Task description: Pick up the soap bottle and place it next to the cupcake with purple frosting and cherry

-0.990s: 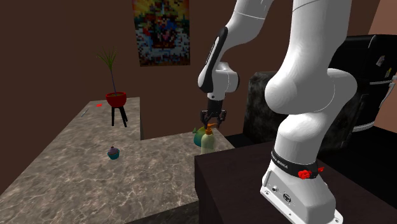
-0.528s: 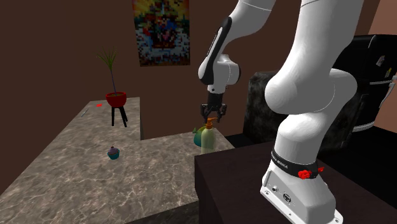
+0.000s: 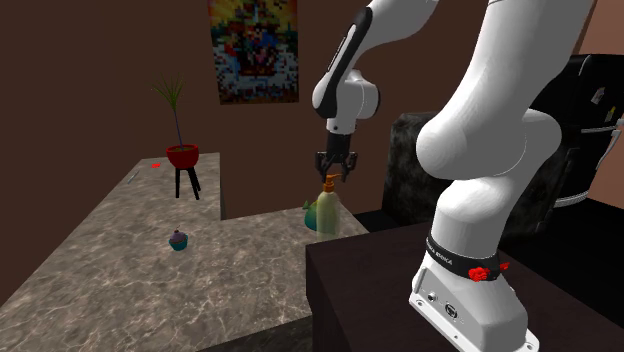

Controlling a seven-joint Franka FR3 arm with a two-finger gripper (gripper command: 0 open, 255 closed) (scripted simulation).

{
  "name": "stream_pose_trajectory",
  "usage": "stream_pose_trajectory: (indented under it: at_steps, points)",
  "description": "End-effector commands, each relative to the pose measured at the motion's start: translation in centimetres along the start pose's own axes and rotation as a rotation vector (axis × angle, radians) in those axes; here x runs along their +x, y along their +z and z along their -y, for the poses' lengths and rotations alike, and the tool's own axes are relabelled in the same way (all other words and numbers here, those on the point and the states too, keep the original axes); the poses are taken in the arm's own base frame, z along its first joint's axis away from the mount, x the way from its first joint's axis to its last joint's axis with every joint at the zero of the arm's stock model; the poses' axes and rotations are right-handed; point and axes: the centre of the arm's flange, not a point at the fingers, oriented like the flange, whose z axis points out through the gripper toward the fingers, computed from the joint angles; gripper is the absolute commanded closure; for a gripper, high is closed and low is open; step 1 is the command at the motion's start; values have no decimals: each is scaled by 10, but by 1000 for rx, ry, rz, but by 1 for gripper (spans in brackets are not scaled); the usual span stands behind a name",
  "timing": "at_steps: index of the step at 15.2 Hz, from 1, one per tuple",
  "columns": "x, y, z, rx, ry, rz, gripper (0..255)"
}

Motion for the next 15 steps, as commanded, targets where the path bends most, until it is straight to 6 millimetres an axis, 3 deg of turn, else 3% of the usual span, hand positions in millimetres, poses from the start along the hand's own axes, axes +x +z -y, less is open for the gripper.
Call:
stream_pose_trajectory:
  at_steps: [1,15]
  points:
    - [1,-11,1,0,0,0,255]
    - [1,-85,8,0,0,0,255]
